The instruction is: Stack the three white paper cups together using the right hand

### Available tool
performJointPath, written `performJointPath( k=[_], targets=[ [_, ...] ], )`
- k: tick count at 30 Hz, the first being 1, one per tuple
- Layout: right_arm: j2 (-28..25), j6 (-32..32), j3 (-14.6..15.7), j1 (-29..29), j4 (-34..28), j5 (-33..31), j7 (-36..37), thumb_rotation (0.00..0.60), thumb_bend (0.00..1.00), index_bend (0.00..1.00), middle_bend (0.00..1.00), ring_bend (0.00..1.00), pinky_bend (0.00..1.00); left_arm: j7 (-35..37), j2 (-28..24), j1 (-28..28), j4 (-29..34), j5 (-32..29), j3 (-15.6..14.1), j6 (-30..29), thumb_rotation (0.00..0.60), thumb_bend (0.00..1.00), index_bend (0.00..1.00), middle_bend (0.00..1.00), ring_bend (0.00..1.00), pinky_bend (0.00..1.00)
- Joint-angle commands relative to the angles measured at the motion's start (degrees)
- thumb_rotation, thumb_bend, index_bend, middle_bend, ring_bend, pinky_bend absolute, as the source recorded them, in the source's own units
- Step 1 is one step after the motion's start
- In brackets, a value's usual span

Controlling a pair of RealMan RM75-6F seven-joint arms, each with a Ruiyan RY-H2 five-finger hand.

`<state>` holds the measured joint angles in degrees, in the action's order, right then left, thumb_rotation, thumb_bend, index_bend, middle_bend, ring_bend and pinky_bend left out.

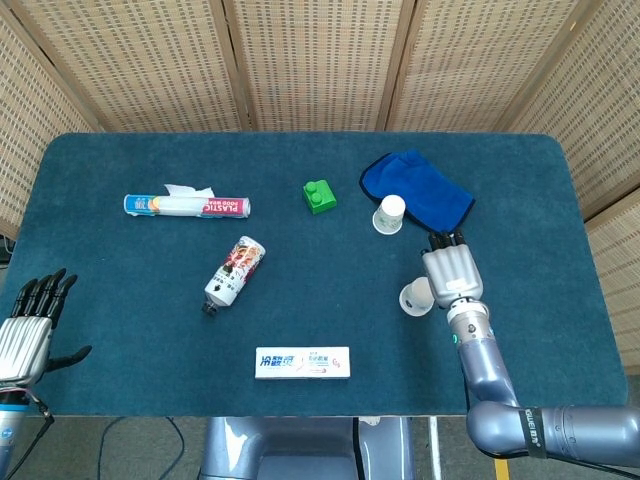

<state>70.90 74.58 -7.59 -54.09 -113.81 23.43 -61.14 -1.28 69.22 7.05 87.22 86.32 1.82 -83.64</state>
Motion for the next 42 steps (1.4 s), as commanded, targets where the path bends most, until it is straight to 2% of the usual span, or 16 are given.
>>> performJointPath(
  k=[1,4,8,12,20,25,27,30,37,42],
  targets=[
    [0.1,0.2,0.1,0.0,0.1,1.3,0.6,0.600,0.17,0.38,0.17,0.12,0.12,0.1,0.0,0.0,0.0,0.0,0.0,-0.1,0.600,0.05,0.00,0.00,0.00,0.00],
    [0.7,0.1,0.1,0.6,1.0,5.6,3.0,0.600,0.17,0.37,0.17,0.11,0.11,0.2,0.0,0.0,-0.1,0.0,0.1,-0.1,0.600,0.05,0.00,0.00,0.00,0.00],
    [3.2,-0.4,-1.2,1.2,5.3,13.6,8.9,0.600,0.17,0.37,0.18,0.11,0.12,-0.3,0.2,0.1,-0.3,-0.2,0.1,0.2,0.600,0.05,0.00,0.00,0.00,0.00],
    [5.6,-2.5,-3.1,0.6,9.6,16.6,12.9,0.600,0.17,0.37,0.19,0.11,0.13,-0.6,0.4,0.0,-0.4,-0.5,0.4,-0.2,0.600,0.05,0.00,0.00,0.00,0.00],
    [10.6,-8.6,-6.1,-3.5,18.6,13.3,12.9,0.600,0.17,0.38,0.19,0.12,0.14,-1.0,0.6,0.2,-0.8,-1.4,1.0,0.1,0.600,0.05,0.00,0.00,0.00,0.00],
    [14.3,-12.7,-7.8,-6.1,26.2,10.0,13.3,0.600,0.16,0.37,0.17,0.12,0.14,-0.9,0.7,0.3,-1.2,-2.1,1.2,0.6,0.600,0.05,0.00,0.00,0.00,0.00],
    [16.4,-14.8,-8.4,-7.4,30.7,8.9,13.7,0.600,0.17,0.35,0.17,0.12,0.14,-0.7,0.8,0.5,-1.5,-2.5,1.3,1.1,0.600,0.05,0.00,0.00,0.00,0.00],
    [20.2,-19.7,-9.4,-10.0,40.6,7.1,14.3,0.600,0.17,0.32,0.17,0.12,0.14,-0.9,1.2,1.0,-2.2,-3.3,1.7,2.1,0.600,0.05,0.00,0.00,0.00,0.00],
    [24.7,-25.2,-9.4,-12.0,52.7,7.2,16.4,0.600,0.16,0.32,0.17,0.12,0.14,-2.6,1.2,1.0,-1.4,-3.3,2.0,1.3,0.600,0.05,0.00,0.00,0.00,0.00],
    [26.4,-28.1,-9.3,-12.2,58.0,6.9,17.5,0.600,0.16,0.32,0.16,0.12,0.14,-3.5,1.5,1.0,-1.1,-2.6,2.0,0.6,0.600,0.05,0.00,0.00,0.00,0.00]
  ],
)
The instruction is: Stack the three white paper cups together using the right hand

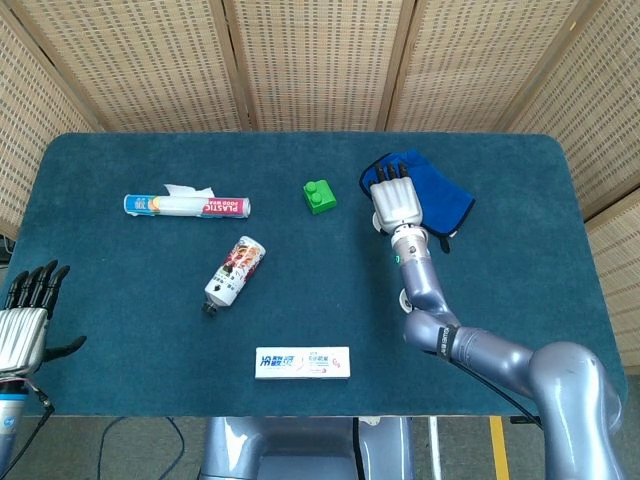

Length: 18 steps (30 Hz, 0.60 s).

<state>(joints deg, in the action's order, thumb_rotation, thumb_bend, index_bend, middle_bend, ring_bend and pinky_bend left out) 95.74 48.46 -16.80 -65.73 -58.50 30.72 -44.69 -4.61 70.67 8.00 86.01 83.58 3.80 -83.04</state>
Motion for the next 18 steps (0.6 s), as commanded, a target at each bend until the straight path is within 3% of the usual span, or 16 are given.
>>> performJointPath(
  k=[1,12,18],
  targets=[
    [1.9,-2.5,0.0,-0.5,3.7,-0.4,1.4,0.600,0.16,0.32,0.16,0.12,0.14,-0.4,0.1,0.1,0.2,0.2,0.0,-0.1,0.600,0.05,0.00,0.00,0.00,0.00],
    [5.7,-8.1,0.2,-0.5,14.7,0.9,4.2,0.600,0.16,0.30,0.15,0.12,0.14,-1.3,0.3,0.1,0.3,0.6,-0.2,-0.3,0.600,0.05,0.00,0.00,0.00,0.00],
    [8.0,-11.4,0.1,-0.3,20.8,2.5,6.6,0.600,0.16,0.35,0.16,0.12,0.14,-1.9,0.5,0.1,0.2,0.6,-0.3,-0.4,0.600,0.05,0.00,0.00,0.00,0.00]
  ],
)
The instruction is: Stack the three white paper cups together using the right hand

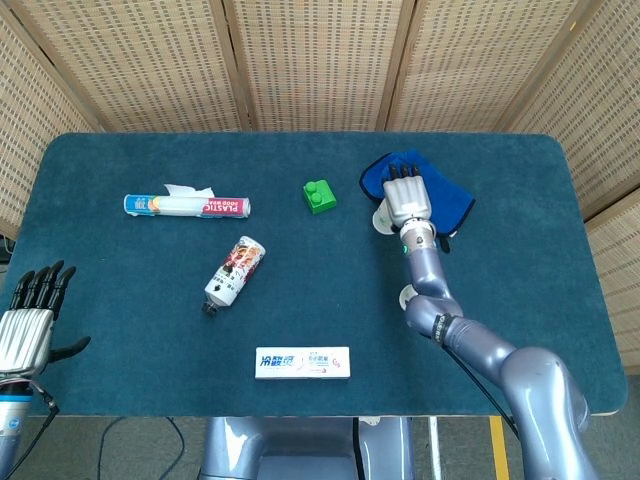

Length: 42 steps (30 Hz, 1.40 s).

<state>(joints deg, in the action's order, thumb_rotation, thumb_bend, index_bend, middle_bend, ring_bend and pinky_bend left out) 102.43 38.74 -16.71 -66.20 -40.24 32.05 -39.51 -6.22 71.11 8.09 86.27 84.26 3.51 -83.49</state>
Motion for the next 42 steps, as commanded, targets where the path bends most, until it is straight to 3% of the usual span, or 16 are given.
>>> performJointPath(
  k=[1,10,18,21,26,28,29,32,37,42],
  targets=[
    [1.8,-2.3,0.0,0.3,3.6,1.6,2.0,0.600,0.16,0.36,0.16,0.12,0.14,-0.4,0.2,0.1,0.0,0.0,-0.1,0.1,0.600,0.05,0.00,0.00,0.00,0.00],
    [4.6,-3.6,-0.5,0.8,8.5,7.3,8.0,0.600,0.16,0.55,0.23,0.16,0.16,-1.0,0.6,0.4,0.0,0.6,-0.5,0.6,0.600,0.05,0.00,0.00,0.00,0.00],
    [3.3,0.0,-1.5,0.8,6.1,11.8,10.2,0.600,0.16,0.59,0.24,0.18,0.18,-0.4,0.6,0.4,-0.4,0.5,-0.5,0.6,0.600,0.05,0.00,0.00,0.00,0.00],
    [0.3,3.1,-2.1,1.2,1.2,12.9,8.9,0.600,0.16,0.58,0.24,0.18,0.18,0.1,0.5,0.3,-0.6,0.4,-0.5,0.6,0.600,0.05,0.00,0.00,0.00,0.00],
    [-8.0,9.7,-2.6,3.7,-14.0,11.5,2.0,0.600,0.16,0.55,0.21,0.18,0.18,1.0,0.2,0.3,-0.7,0.4,-0.5,0.6,0.600,0.05,0.00,0.00,0.00,0.00],
    [-7.3,20.6,-2.4,5.3,-19.1,9.6,-5.9,0.600,0.16,0.55,0.21,0.18,0.18,1.2,0.1,0.2,-0.6,0.7,-0.6,0.3,0.600,0.05,0.00,0.00,0.00,0.00],
    [-8.2,22.6,-3.0,5.5,-21.1,9.1,-7.4,0.600,0.16,0.55,0.21,0.18,0.18,1.3,0.1,0.2,-0.6,0.8,-0.6,0.3,0.600,0.05,0.00,0.00,0.00,0.00],
    [-15.3,24.9,-2.1,8.6,-33.3,9.3,-9.6,0.600,0.16,0.56,0.21,0.18,0.18,1.6,-0.1,0.2,-0.5,1.1,-0.9,0.4,0.600,0.05,0.00,0.00,0.00,0.00],
    [-24.2,28.7,-0.7,12.7,-48.6,7.1,-13.2,0.600,0.16,0.56,0.21,0.18,0.18,1.7,0.0,0.2,-0.4,2.2,-1.9,0.9,0.600,0.05,0.00,0.00,0.00,0.00],
    [-29.9,32.3,1.0,15.6,-59.2,5.9,-15.4,0.600,0.16,0.57,0.21,0.18,0.18,2.4,-0.3,0.1,0.1,3.9,-2.7,0.3,0.600,0.05,0.00,0.00,0.00,0.00]
  ],
)
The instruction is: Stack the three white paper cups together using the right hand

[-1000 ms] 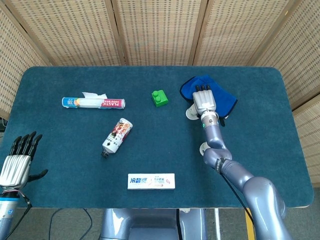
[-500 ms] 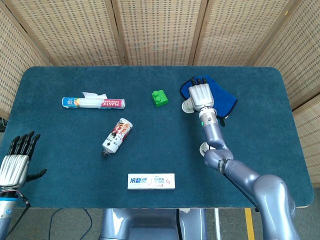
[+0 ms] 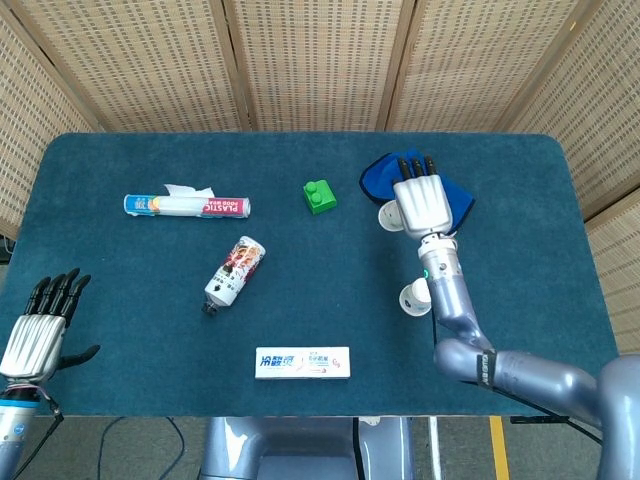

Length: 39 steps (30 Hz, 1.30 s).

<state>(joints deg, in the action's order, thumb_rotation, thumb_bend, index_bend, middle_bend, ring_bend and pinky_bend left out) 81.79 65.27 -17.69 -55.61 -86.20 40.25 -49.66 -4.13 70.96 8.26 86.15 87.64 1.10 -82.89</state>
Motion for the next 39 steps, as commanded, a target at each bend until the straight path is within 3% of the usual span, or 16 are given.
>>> performJointPath(
  k=[1,7,14,21,28,39],
  targets=[
    [-10.5,6.7,2.4,5.6,-15.7,-2.2,-5.6,0.600,0.16,0.57,0.21,0.18,0.18,0.5,-0.2,-0.2,0.4,0.9,-0.5,-0.6,0.600,0.05,0.00,0.00,0.00,0.00],
    [-15.5,10.7,3.9,7.8,-25.5,-1.2,-7.0,0.600,0.16,0.56,0.21,0.18,0.17,1.4,-0.7,-0.4,0.9,2.3,-1.0,-1.5,0.600,0.05,0.00,0.00,0.00,0.00],
    [-16.6,12.2,5.8,9.2,-30.2,-2.2,-7.3,0.600,0.16,0.57,0.21,0.18,0.17,1.9,-1.0,-0.7,1.2,3.8,-1.6,-2.2,0.600,0.05,0.00,0.00,0.00,0.00],
    [-13.3,11.5,8.0,9.9,-29.0,-1.6,-5.6,0.600,0.16,0.56,0.21,0.18,0.17,1.4,-0.9,-0.8,1.4,4.9,-2.0,-2.7,0.600,0.05,0.00,0.00,0.00,0.00],
    [-10.7,11.1,8.1,9.6,-26.6,-0.3,-4.1,0.600,0.16,0.56,0.20,0.18,0.17,0.9,-0.6,-0.7,1.3,4.7,-2.0,-2.3,0.600,0.05,0.00,0.00,0.00,0.00],
    [-11.2,11.0,8.3,8.7,-28.0,-3.9,-6.5,0.600,0.16,0.57,0.20,0.18,0.17,1.2,-0.6,-0.7,1.2,4.9,-1.9,-2.5,0.600,0.05,0.00,0.00,0.00,0.00]
  ],
)
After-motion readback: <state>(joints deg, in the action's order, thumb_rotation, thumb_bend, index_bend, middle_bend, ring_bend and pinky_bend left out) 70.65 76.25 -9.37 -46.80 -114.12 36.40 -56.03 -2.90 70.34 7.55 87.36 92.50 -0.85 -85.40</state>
